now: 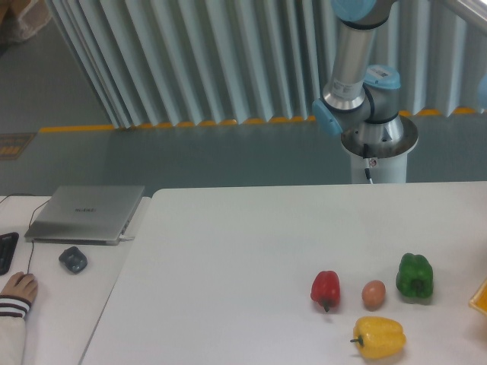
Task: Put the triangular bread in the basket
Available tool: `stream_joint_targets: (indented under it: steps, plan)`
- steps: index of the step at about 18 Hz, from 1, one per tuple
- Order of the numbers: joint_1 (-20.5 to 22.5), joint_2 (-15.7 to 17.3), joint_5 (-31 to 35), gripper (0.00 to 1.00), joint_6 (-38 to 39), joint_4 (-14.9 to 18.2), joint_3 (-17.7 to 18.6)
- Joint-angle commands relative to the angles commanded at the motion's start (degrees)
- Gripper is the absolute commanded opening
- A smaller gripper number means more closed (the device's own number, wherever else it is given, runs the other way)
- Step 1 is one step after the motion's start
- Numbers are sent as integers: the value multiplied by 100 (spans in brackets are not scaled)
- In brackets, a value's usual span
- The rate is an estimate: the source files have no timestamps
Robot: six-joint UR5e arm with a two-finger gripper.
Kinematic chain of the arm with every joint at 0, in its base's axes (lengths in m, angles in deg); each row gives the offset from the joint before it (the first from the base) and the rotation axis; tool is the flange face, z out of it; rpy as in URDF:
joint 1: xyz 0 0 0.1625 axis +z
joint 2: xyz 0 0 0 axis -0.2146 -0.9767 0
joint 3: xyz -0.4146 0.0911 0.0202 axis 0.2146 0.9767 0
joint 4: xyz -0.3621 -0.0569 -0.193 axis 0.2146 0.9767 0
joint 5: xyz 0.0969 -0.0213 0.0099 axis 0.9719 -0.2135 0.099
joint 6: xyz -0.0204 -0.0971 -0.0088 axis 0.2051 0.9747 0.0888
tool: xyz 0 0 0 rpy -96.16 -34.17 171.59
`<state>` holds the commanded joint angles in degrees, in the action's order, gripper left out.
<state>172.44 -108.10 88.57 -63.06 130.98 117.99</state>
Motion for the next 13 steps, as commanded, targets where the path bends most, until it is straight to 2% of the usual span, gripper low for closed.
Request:
stream_joint_targets:
  steps: [9, 11, 13]
  plan:
    - [-70, 26, -26, 100, 306, 0, -9]
    - [-341, 78, -26, 100, 666, 43, -53]
    - [-552, 175, -26, 100, 712, 114, -26]
